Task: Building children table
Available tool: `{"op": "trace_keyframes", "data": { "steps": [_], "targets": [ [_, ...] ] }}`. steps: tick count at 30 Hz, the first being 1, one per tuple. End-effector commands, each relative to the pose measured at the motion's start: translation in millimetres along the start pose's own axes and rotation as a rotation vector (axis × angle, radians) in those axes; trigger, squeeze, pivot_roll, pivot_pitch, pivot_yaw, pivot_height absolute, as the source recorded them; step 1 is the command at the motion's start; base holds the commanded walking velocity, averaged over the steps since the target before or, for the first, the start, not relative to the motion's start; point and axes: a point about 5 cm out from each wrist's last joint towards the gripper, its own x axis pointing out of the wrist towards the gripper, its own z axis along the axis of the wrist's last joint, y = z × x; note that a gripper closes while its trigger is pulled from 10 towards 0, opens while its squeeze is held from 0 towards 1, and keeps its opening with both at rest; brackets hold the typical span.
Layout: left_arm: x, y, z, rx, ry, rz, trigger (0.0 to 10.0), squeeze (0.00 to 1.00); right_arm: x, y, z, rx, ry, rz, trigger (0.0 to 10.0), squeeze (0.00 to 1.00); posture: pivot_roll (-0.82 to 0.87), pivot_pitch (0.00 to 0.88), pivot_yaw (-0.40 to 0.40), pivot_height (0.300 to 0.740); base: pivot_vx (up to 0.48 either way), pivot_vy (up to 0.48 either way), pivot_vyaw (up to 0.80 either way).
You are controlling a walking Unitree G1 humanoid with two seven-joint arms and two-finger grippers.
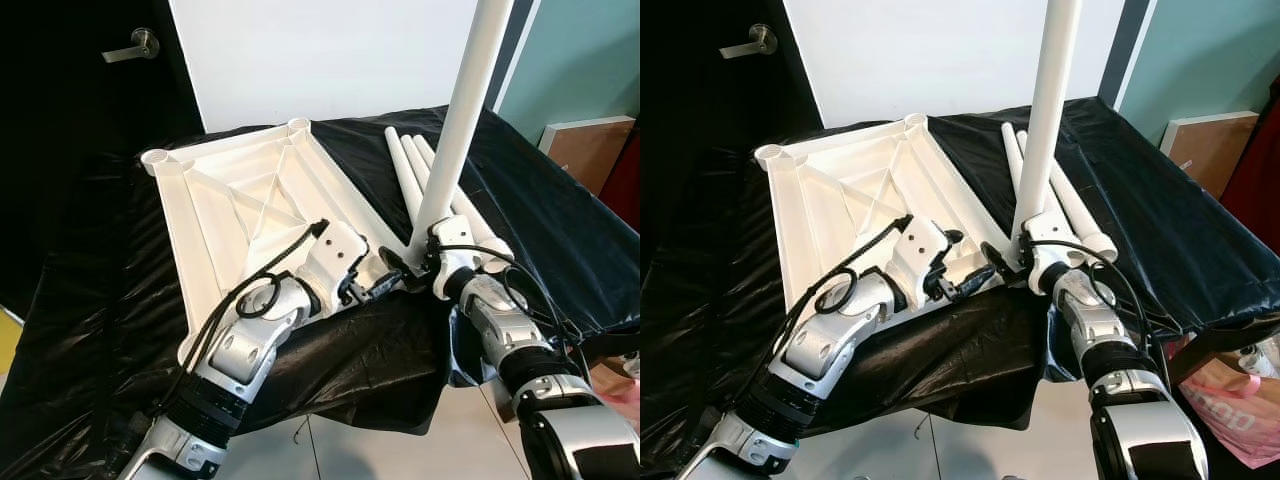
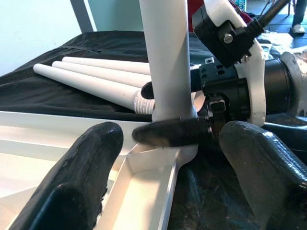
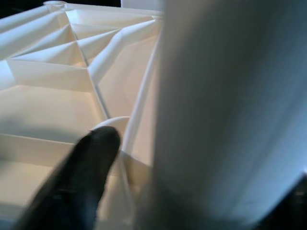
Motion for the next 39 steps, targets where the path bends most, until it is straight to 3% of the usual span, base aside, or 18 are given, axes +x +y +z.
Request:
{"op": "trace_keyframes", "data": {
  "steps": [1, 14, 15, 26, 31, 36, 39],
  "targets": [
    [-1.3, -1.7, -0.9, 0.005, 0.006, -0.035, 10.0, 0.0, 0.5, 3.4, -4.9, -0.005, 0.027, 0.035, 0.0, 0.0, -0.13, 0.0, -0.007, 0.74, 0.0, 0.0, 0.0],
    [-2.2, -3.5, -1.8, -0.001, 0.008, -0.033, 10.0, 0.0, -6.9, 0.5, -18.0, 0.015, 0.068, 0.027, 0.0, 0.0, -0.13, 0.0, -0.007, 0.74, 0.0, 0.0, 0.0],
    [-2.2, -3.9, -2.0, -0.002, 0.009, -0.034, 10.0, 0.0, -7.6, 0.1, -19.6, 0.032, 0.072, 0.005, 10.0, 0.0, -0.13, 0.0, -0.007, 0.74, 0.0, 0.0, 0.0],
    [-2.5, -5.2, -2.4, -0.005, 0.01, -0.037, 10.0, 0.0, -4.9, 10.4, -29.3, 0.131, 0.088, -0.159, 10.0, 0.0, -0.14, 0.0, -0.01, 0.74, 0.0, 0.0, 0.0],
    [-2.2, -5.3, -2.2, -0.004, 0.009, -0.042, 10.0, 0.0, 0.3, 19.9, -27.3, 0.215, 0.065, -0.33, 10.0, 0.0, -0.14, 0.0, -0.007, 0.74, 0.0, 0.0, 0.0],
    [-1.8, -5.5, -2.1, -0.002, 0.009, -0.045, 10.0, 0.0, 0.1, 26.9, -26.5, 0.222, 0.054, -0.494, 10.0, 0.0, -0.14, 0.0, -0.009, 0.74, 0.0, 0.0, 0.0],
    [-1.7, -5.5, -2.1, -0.001, 0.009, -0.046, 10.0, 0.0, -0.6, 27.3, -26.7, 0.223, 0.054, -0.529, 10.0, 0.0, -0.14, 0.0, -0.009, 0.74, 0.0, 0.0, 0.0]
  ]
}}
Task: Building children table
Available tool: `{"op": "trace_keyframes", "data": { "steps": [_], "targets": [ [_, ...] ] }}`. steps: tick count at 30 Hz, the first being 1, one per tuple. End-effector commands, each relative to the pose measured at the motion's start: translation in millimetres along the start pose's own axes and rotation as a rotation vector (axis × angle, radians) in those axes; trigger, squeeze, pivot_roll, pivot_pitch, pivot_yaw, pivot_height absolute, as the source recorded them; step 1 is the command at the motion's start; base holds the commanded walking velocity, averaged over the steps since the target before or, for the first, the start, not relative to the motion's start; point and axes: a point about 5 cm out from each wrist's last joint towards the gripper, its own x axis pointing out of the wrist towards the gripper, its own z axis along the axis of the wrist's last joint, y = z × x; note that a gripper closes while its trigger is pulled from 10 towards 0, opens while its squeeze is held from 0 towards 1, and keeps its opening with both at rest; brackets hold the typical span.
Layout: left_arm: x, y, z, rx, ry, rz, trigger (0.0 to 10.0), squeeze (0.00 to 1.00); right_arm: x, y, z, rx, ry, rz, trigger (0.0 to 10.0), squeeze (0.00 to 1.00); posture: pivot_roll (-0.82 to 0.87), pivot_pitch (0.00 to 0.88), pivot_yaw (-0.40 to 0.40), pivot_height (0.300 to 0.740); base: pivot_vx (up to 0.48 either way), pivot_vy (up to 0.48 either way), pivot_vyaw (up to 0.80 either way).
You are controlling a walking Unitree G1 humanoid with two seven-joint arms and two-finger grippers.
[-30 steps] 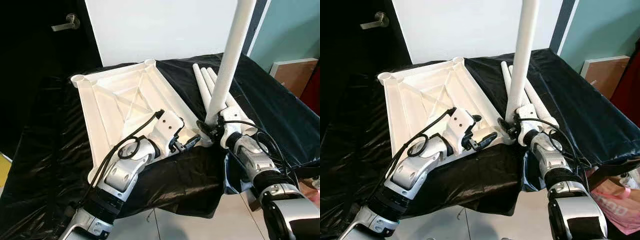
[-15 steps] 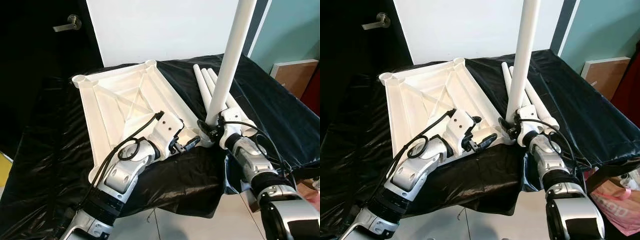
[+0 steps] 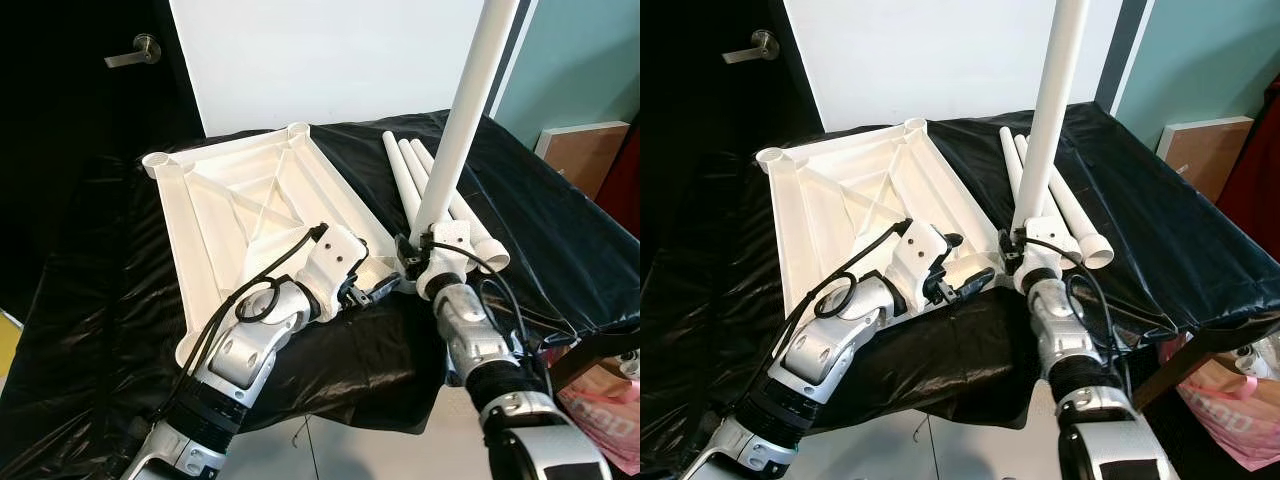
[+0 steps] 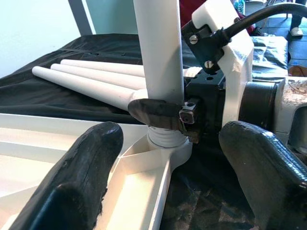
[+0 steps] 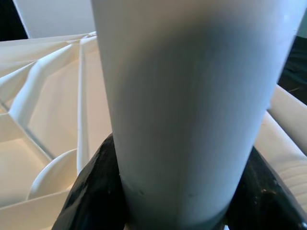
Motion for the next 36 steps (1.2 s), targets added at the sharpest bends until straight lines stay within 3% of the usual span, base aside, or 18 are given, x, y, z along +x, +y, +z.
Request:
{"op": "trace_keyframes", "data": {
  "steps": [1, 4, 21, 22, 25, 26, 33, 36],
  "targets": [
    [0.3, -2.9, 0.7, 0.011, 0.007, -0.047, 10.0, 0.0, -9.8, -5.0, -22.0, 0.038, 0.094, -0.141, 10.0, 0.0, -0.14, 0.0, -0.009, 0.74, 0.0, 0.0, 0.0],
    [0.8, -3.0, 1.3, 0.013, 0.006, -0.049, 10.0, 0.0, -11.6, -1.7, -23.9, 0.052, 0.098, -0.214, 10.0, 0.0, -0.14, 0.0, -0.009, 0.74, 0.0, 0.0, 0.0],
    [1.6, -4.9, 2.2, 0.022, 0.004, -0.064, 10.0, 0.0, -14.0, 10.3, -16.4, 0.06, 0.061, -0.182, 10.0, 0.0, -0.14, 0.0, -0.004, 0.74, 0.0, 0.0, 0.0],
    [1.8, -5.2, 2.3, 0.021, 0.003, -0.064, 10.0, 0.0, -14.1, 9.7, -14.2, 0.055, 0.043, -0.176, 10.0, 0.78, -0.14, 0.0, -0.005, 0.74, 0.0, 0.0, 0.0],
    [1.9, -5.4, 2.4, 0.021, 0.003, -0.065, 10.0, 0.0, -14.2, 9.2, -12.8, 0.053, 0.032, -0.171, 10.0, 0.78, -0.14, 0.0, -0.005, 0.74, 0.0, 0.0, 0.0],
    [2.1, -5.7, 2.4, 0.021, 0.002, -0.065, 10.0, 0.0, -14.3, 9.0, -10.6, 0.064, 0.016, -0.149, 10.0, 1.0, -0.14, 0.0, -0.005, 0.74, 0.0, 0.0, 0.0],
    [2.6, -6.9, 2.2, 0.019, 0.002, -0.067, 10.0, 0.0, -13.1, 2.6, -0.9, 0.071, -0.036, -0.055, 10.0, 1.0, -0.14, 0.0, -0.004, 0.74, 0.0, 0.0, 0.0],
    [2.9, -7.6, 2.0, 0.019, 0.002, -0.069, 10.0, 0.0, -14.0, -5.5, 5.9, 0.05, -0.069, 0.051, 10.0, 1.0, -0.15, 0.0, -0.006, 0.74, 0.0, 0.0, 0.0]
  ]
}}
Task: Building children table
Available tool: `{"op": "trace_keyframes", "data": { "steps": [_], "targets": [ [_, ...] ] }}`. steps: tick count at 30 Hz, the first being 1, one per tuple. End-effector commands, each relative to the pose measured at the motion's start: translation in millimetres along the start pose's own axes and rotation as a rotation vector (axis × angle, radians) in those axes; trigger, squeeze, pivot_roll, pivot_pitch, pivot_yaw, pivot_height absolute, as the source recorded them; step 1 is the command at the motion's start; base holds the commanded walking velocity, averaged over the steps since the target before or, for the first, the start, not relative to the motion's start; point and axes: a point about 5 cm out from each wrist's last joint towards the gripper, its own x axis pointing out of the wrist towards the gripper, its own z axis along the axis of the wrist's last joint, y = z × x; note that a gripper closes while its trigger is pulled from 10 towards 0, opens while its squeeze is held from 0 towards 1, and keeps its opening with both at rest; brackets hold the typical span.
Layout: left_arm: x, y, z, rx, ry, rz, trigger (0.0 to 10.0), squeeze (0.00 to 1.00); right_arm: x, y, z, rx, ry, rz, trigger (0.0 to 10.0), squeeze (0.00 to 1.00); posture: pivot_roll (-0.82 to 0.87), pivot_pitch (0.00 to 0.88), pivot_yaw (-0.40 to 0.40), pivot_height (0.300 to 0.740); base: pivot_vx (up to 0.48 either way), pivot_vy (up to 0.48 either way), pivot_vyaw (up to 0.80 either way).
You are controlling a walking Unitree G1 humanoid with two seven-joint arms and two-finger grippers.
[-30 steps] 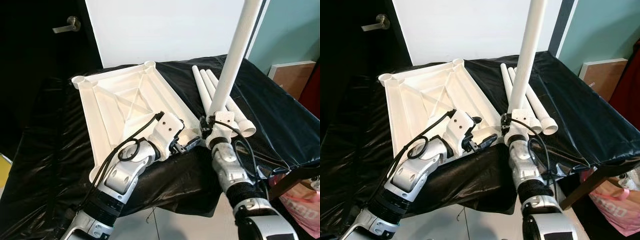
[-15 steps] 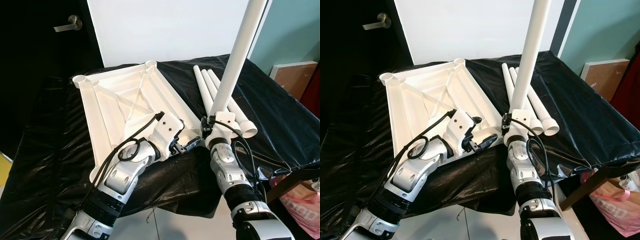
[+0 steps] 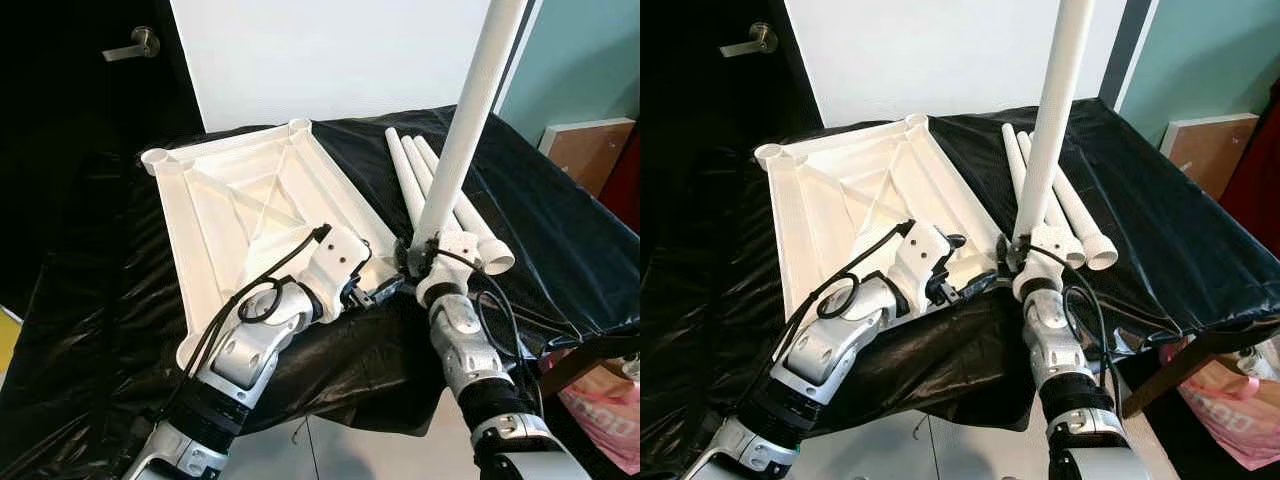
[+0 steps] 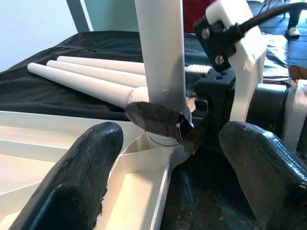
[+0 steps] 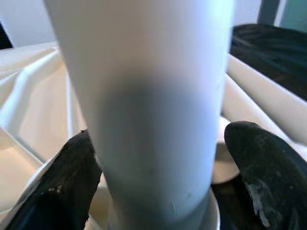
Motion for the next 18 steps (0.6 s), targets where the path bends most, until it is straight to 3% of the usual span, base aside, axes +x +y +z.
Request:
{"op": "trace_keyframes", "data": {
  "steps": [1, 3, 4, 8, 11, 13, 18],
  "targets": [
    [0.8, -3.9, 1.6, 0.019, 0.004, -0.055, 10.0, 0.0, -1.8, -0.9, 1.1, 0.003, -0.01, 0.044, 10.0, 1.0, -0.15, 0.0, -0.006, 0.74, 0.0, 0.0, 0.0],
    [1.1, -4.2, 1.4, 0.018, 0.004, -0.056, 10.0, 0.0, -3.6, -9.1, 5.6, -0.022, -0.016, 0.163, 10.0, 0.94, -0.15, 0.0, -0.005, 0.74, 0.0, 0.0, 0.0],
    [1.2, -4.4, 1.3, 0.017, 0.004, -0.056, 10.0, 0.0, -3.8, -12.1, 7.4, -0.043, -0.013, 0.218, 10.0, 0.0, -0.15, 0.0, -0.005, 0.74, 0.0, 0.0, 0.0],
    [1.4, -4.4, 1.3, 0.016, 0.004, -0.057, 10.0, 0.0, -2.7, -14.5, 8.6, -0.059, 0.0, 0.276, 10.0, 0.0, -0.15, 0.0, -0.004, 0.74, 0.0, 0.0, 0.0],
    [2.0, -4.1, 1.5, 0.017, 0.003, -0.058, 10.0, 0.0, 0.8, -16.7, 9.6, -0.1, 0.032, 0.392, 10.0, 0.0, -0.15, 0.0, -0.003, 0.74, 0.0, 0.0, 0.0],
    [2.4, -1.9, 1.6, 0.02, 0.003, -0.051, 10.0, 0.0, 6.8, -17.0, 6.2, -0.166, 0.082, 0.442, 10.0, 0.0, -0.16, 0.0, -0.002, 0.74, 0.0, 0.0, 0.0],
    [2.7, 0.8, 1.9, 0.023, 0.003, -0.038, 10.0, 0.0, 12.7, -18.3, 2.2, -0.195, 0.12, 0.443, 10.0, 0.0, -0.15, 0.0, -0.006, 0.74, 0.0, 0.0, 0.0]
  ]
}}
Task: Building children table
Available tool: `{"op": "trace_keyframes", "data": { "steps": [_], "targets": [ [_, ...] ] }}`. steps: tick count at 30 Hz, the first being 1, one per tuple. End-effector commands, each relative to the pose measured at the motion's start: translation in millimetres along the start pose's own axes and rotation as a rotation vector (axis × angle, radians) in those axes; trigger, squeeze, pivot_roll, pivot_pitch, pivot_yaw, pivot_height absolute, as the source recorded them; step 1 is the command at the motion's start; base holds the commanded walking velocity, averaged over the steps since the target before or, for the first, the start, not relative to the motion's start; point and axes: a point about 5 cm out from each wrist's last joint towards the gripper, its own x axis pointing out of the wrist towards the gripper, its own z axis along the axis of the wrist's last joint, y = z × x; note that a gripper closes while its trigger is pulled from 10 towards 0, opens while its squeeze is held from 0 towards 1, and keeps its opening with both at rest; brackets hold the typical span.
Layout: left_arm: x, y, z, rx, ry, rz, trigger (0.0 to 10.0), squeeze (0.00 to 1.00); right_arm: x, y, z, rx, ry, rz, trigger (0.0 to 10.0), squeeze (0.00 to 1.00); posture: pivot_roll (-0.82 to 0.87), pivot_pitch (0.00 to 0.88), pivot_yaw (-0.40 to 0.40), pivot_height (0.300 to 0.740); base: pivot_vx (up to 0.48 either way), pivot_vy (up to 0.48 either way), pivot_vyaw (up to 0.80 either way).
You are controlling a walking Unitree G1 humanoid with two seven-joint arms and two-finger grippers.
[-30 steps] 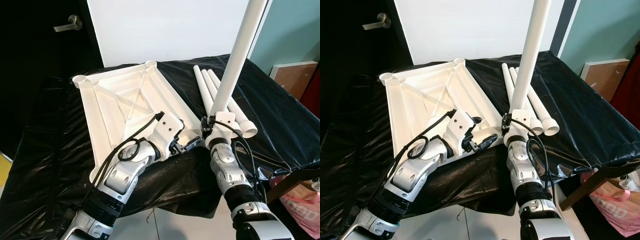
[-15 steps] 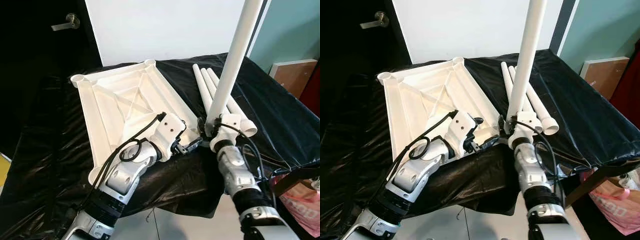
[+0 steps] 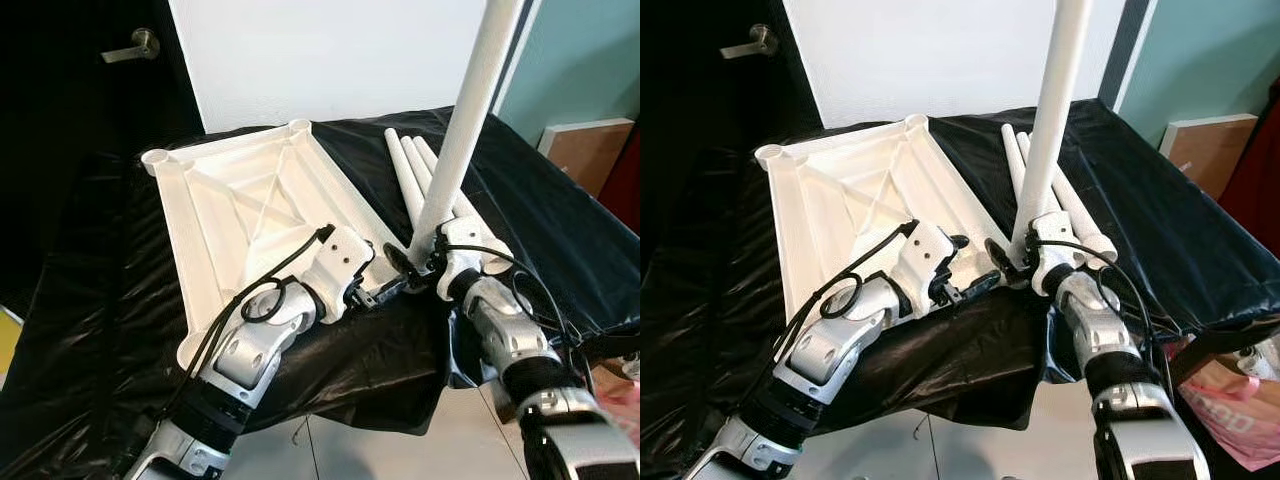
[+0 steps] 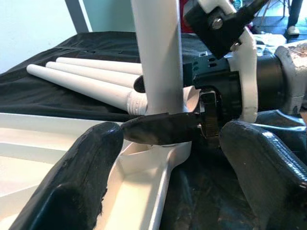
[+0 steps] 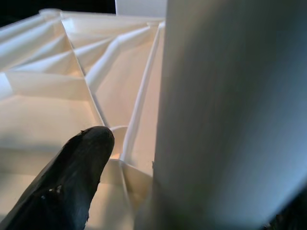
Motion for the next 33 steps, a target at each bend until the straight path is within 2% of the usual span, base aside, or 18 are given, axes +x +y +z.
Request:
{"op": "trace_keyframes", "data": {
  "steps": [1, 2, 6, 14, 15, 26, 28, 29, 30, 32, 33],
  "targets": [
    [0.6, 0.2, 1.0, 0.017, 0.0, -0.033, 10.0, 0.0, -1.4, 0.6, -7.2, 0.003, 0.029, 0.011, 10.0, 0.0, -0.15, 0.0, -0.006, 0.74, 0.0, 0.0, 0.0],
    [0.3, 0.7, 1.2, 0.018, 0.0, -0.03, 10.0, 0.0, -1.9, -0.6, -8.2, 0.02, 0.028, 0.01, 0.0, 0.0, -0.14, 0.0, -0.012, 0.74, 0.0, 0.0, 0.0],
    [-1.2, 2.1, 0.3, 0.019, 0.005, -0.018, 10.0, 0.0, -4.9, -4.8, -9.8, 0.054, 0.023, 0.019, 0.0, 0.0, -0.13, 0.0, -0.018, 0.74, 0.0, 0.0, 0.0],
    [-3.2, 2.5, -0.8, 0.015, 0.009, -0.008, 10.0, 0.0, -8.5, -9.4, -12.1, 0.062, 0.027, 0.007, 0.0, 0.0, -0.13, 0.0, -0.022, 0.74, 0.0, 0.0, 0.0],
    [-3.3, 1.9, -0.6, 0.013, 0.007, -0.007, 10.0, 0.0, -9.2, -10.6, -15.8, 0.069, 0.038, -0.013, 10.0, 0.0, -0.13, 0.0, -0.023, 0.74, 0.0, 0.0, 0.0],
    [-2.4, 0.8, -0.6, 0.005, 0.004, -0.009, 10.0, 0.0, -8.9, -3.7, -27.9, 0.11, 0.075, -0.128, 10.0, 0.0, -0.14, 0.0, -0.024, 0.74, 0.0, 0.0, 0.0],
    [-2.4, 0.8, -0.7, 0.005, 0.004, -0.01, 10.0, 0.0, -8.1, -1.2, -29.9, 0.107, 0.087, -0.169, 10.0, 0.0, -0.14, 0.0, -0.023, 0.74, 0.0, 0.0, 0.0],
    [-2.5, 0.8, -0.5, 0.004, 0.004, -0.01, 10.0, 0.0, -7.6, -0.1, -32.9, 0.127, 0.108, -0.242, 10.0, 0.0, -0.14, 0.0, -0.021, 0.74, 0.0, 0.0, 0.0],
    [-2.5, 0.8, -0.5, 0.004, 0.004, -0.01, 10.0, 0.0, -7.6, -0.1, -32.9, 0.127, 0.108, -0.242, 10.0, 0.0, -0.14, 0.0, -0.021, 0.74, 0.0, 0.0, 0.0],
    [-2.7, 0.6, -0.4, 0.003, 0.003, -0.012, 10.0, 0.0, -7.7, 2.1, -36.8, 0.147, 0.133, -0.339, 10.0, 0.0, -0.14, 0.0, -0.02, 0.74, 0.0, 0.0, 0.0],
    [-2.7, 0.6, -0.4, 0.003, 0.003, -0.012, 10.0, 0.0, -7.7, 2.1, -36.8, 0.147, 0.133, -0.339, 10.0, 0.0, -0.14, 0.0, -0.02, 0.74, 0.0, 0.0, 0.0]
  ]
}}
